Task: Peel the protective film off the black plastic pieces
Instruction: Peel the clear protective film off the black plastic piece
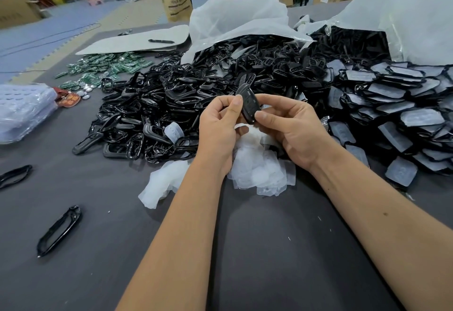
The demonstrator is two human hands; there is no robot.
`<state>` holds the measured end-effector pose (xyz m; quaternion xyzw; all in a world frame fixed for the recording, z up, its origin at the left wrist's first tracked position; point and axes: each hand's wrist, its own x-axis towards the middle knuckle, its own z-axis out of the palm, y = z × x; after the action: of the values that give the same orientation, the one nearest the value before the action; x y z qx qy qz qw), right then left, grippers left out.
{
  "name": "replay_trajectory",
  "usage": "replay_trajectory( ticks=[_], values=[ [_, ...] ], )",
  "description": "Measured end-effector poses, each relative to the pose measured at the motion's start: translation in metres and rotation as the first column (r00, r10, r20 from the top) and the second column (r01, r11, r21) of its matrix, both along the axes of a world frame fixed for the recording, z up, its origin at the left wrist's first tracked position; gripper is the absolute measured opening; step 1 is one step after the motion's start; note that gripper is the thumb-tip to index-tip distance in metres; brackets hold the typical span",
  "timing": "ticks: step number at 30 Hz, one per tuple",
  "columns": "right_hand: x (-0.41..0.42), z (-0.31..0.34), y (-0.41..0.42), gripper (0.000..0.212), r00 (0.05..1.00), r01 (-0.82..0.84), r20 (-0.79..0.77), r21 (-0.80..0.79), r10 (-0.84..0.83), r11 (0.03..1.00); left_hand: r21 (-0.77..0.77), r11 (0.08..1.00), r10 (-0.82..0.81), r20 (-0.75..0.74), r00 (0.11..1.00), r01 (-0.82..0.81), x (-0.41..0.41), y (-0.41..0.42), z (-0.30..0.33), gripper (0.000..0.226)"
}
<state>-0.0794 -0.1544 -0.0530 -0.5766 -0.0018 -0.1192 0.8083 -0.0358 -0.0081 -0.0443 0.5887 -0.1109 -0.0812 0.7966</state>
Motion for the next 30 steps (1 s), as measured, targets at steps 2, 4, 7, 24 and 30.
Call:
replay_trajectory(
  ticks=[2,4,7,24,30],
  values=[
    [0.001,0.000,0.001,0.040,1.000,0.009,-0.011,-0.008,-0.009,1.000,-0.011,1.000,0.019,-0.001,1.000,-0.019,0.001,0.000,-0.001,0.015],
    [0.001,0.000,0.000,0.034,1.000,0.009,-0.018,0.007,-0.008,1.000,-0.002,1.000,0.026,0.012,1.000,-0.026,0.001,-0.001,-0.001,0.015],
    [0.001,0.000,-0.003,0.030,1.000,-0.011,-0.020,0.016,0.011,1.000,0.026,0.999,0.023,0.038,0.999,-0.024,0.001,-0.001,-0.001,0.015],
    [-0.003,0.007,-0.006,0.033,0.996,-0.059,-0.054,0.195,0.071,0.979,0.102,0.991,-0.099,0.071,0.993,0.092,0.001,0.003,-0.003,0.015],
    [-0.003,0.006,-0.006,0.035,0.991,-0.116,-0.045,0.217,0.128,0.969,0.090,0.988,-0.128,0.053,0.990,0.123,0.000,0.011,-0.002,0.014]
  ],
)
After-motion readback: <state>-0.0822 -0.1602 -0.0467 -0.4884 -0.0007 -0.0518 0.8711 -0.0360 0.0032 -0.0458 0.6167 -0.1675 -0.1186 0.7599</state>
